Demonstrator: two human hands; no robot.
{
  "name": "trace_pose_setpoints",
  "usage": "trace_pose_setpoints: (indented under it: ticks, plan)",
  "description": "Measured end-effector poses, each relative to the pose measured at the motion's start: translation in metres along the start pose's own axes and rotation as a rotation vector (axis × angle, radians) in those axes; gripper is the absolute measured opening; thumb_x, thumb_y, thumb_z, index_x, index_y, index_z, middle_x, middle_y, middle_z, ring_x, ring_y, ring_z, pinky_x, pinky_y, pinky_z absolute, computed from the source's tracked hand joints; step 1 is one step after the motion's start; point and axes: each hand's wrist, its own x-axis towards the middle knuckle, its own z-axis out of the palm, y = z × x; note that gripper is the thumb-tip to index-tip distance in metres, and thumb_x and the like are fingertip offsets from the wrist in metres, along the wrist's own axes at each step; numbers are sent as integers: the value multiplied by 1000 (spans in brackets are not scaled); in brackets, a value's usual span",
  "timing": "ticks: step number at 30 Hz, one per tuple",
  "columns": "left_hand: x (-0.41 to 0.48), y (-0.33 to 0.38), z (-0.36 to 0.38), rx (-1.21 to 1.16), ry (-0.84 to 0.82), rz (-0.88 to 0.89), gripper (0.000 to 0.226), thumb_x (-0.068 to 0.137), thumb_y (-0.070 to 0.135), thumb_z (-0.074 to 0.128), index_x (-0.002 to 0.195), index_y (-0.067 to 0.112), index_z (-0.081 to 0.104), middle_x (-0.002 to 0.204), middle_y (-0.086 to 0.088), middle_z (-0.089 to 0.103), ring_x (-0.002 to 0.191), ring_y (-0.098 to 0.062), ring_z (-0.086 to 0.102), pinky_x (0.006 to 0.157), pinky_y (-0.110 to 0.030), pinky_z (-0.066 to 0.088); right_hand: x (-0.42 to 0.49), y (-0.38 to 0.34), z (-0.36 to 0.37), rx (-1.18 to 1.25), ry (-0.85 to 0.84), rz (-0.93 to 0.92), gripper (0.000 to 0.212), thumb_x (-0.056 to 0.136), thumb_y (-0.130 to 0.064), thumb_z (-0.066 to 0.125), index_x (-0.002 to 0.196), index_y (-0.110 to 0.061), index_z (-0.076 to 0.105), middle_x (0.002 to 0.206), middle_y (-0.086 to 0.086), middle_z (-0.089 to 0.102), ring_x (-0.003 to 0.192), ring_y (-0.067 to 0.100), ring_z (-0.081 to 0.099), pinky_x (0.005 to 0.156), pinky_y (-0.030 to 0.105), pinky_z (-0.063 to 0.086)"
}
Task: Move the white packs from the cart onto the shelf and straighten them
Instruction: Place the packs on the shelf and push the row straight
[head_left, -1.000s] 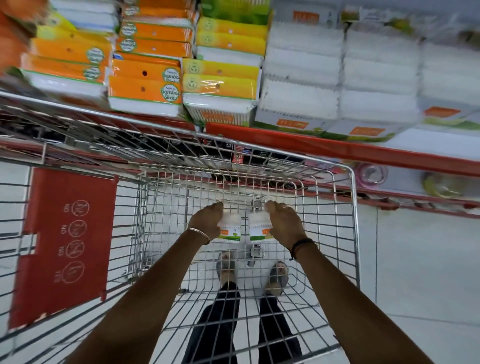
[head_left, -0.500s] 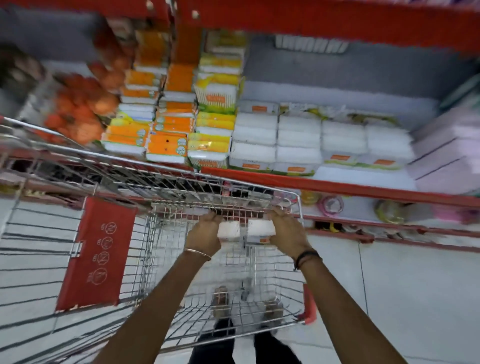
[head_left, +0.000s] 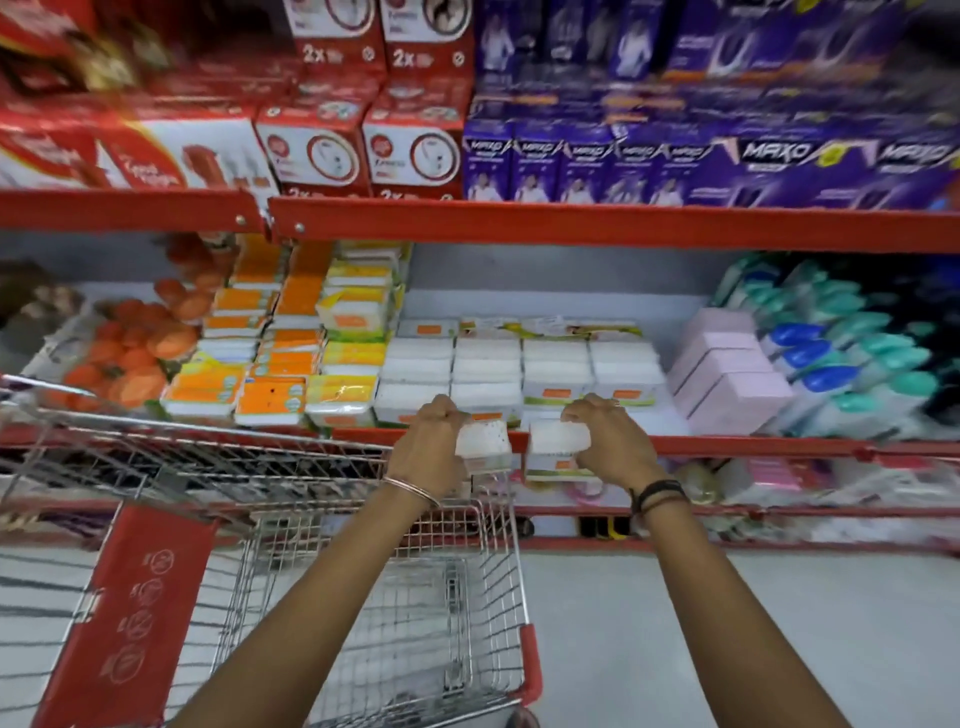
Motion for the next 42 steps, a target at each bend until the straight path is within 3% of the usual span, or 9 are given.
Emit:
trace_pose_setpoints:
  ticks: [5, 10, 14, 17, 22, 33, 39, 42]
  plan:
    - [35, 52, 6, -41, 18, 50, 60, 74, -1, 63, 131, 9, 48, 124, -9, 44, 117, -24, 47, 90, -38, 53, 9, 44, -32, 0, 92, 56, 54, 68, 1, 74, 117, -12, 54, 120, 9, 52, 115, 30, 46, 92, 42, 48]
    - [67, 88, 26, -64, 71, 64, 58, 76, -2, 62, 131, 9, 48, 122, -8, 45, 116, -23, 47, 86, -35, 55, 31, 84, -44, 13, 150, 127, 57, 70, 5, 74, 121, -12, 53, 124, 9, 51, 122, 30, 44, 97, 39, 47]
    - [89, 103, 45, -32, 45, 18, 56, 77, -6, 59, 130, 7, 47, 125, -9, 44, 119, -25, 45, 83, -41, 57, 48, 104, -42, 25, 186, 132, 56, 70, 11, 70, 119, -10, 55, 123, 11, 51, 119, 30, 46, 95, 36, 45]
    - [101, 108, 55, 9, 0, -25, 51, 77, -8, 58, 126, 4, 50, 124, -11, 44, 120, -27, 44, 80, -41, 58, 57, 111, -35, 29, 169, 120, 55, 71, 15, 66, 120, -9, 55, 125, 10, 49, 119, 28, 46, 93, 32, 45]
    - [117, 113, 67, 28, -67, -48, 49, 78, -3, 63, 125, 1, 50, 128, -15, 42, 125, -30, 39, 89, -41, 55, 67, 123, -22, 18, 129, 118, 57, 72, 16, 64, 121, -10, 56, 123, 11, 48, 118, 28, 47, 97, 33, 46]
    - [140, 106, 78, 37, -2, -3, 52, 76, -15, 57, 125, -1, 48, 131, -16, 41, 123, -30, 38, 96, -36, 49, 71, 125, -7, 14, 187, 136, 56, 73, 16, 60, 122, -11, 56, 124, 9, 49, 118, 30, 39, 94, 38, 45]
    - [134, 100, 96, 39, 65, 83, 51, 73, -23, 51, 119, -2, 54, 125, -15, 45, 114, -29, 42, 89, -34, 51, 66, 125, 1, 34, 251, 141, 56, 75, 16, 60, 125, -11, 56, 127, 8, 53, 120, 28, 41, 92, 37, 48]
    - [131, 96, 104, 19, 88, 121, 52, 68, -28, 48, 113, -2, 59, 118, -17, 51, 108, -31, 47, 86, -38, 52, 60, 124, 4, 87, 294, 142, 46, 78, 15, 55, 119, -6, 60, 128, 9, 55, 121, 29, 43, 96, 39, 46]
